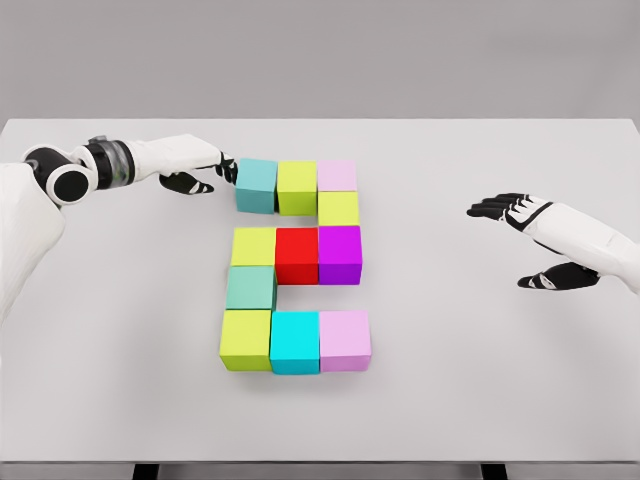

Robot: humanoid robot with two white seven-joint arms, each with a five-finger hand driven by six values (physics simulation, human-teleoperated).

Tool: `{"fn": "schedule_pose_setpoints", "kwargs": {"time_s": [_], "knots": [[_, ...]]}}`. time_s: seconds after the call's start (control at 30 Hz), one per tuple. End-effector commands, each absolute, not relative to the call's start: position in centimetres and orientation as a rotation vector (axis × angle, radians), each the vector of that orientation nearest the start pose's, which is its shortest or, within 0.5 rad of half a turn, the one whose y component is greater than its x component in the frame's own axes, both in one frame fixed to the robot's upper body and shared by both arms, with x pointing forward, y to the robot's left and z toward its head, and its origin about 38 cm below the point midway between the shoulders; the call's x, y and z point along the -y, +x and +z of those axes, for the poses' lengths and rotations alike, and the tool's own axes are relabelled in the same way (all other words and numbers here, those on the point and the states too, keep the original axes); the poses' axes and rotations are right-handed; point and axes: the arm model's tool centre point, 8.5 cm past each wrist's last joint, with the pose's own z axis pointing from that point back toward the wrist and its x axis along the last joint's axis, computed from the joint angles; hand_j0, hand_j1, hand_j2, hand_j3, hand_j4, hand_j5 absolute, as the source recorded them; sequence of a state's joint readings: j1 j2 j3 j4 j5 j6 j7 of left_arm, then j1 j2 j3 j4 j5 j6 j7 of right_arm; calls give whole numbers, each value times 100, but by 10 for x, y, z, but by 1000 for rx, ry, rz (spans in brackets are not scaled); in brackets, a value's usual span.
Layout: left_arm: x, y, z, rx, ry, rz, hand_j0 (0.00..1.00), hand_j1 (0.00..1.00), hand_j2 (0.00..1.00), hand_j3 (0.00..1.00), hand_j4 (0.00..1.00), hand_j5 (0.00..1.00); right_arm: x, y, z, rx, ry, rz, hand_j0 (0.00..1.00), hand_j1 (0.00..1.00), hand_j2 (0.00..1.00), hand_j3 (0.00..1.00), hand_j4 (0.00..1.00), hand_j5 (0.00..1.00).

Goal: Assemble the squares on the desktop into the number 2

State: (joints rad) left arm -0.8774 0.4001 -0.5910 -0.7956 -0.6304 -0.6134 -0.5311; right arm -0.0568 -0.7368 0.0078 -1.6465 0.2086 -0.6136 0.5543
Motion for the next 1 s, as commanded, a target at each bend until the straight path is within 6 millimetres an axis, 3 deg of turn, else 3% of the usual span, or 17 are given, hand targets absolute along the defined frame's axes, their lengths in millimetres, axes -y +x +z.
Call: {"fn": "schedule_pose_setpoints", "kwargs": {"time_s": [0.0, 0.97], "knots": [[-261, 537, 161, 1261, 379, -1905, 60, 60, 60, 60, 60, 60, 360, 347, 191, 1647, -304, 1619, 100, 100, 100, 100, 100, 100], [-260, 535, 159, 1261, 376, -1910, 63, 63, 63, 63, 63, 63, 359, 346, 188, 1650, -295, 1609, 100, 100, 100, 100, 100, 100]]}}
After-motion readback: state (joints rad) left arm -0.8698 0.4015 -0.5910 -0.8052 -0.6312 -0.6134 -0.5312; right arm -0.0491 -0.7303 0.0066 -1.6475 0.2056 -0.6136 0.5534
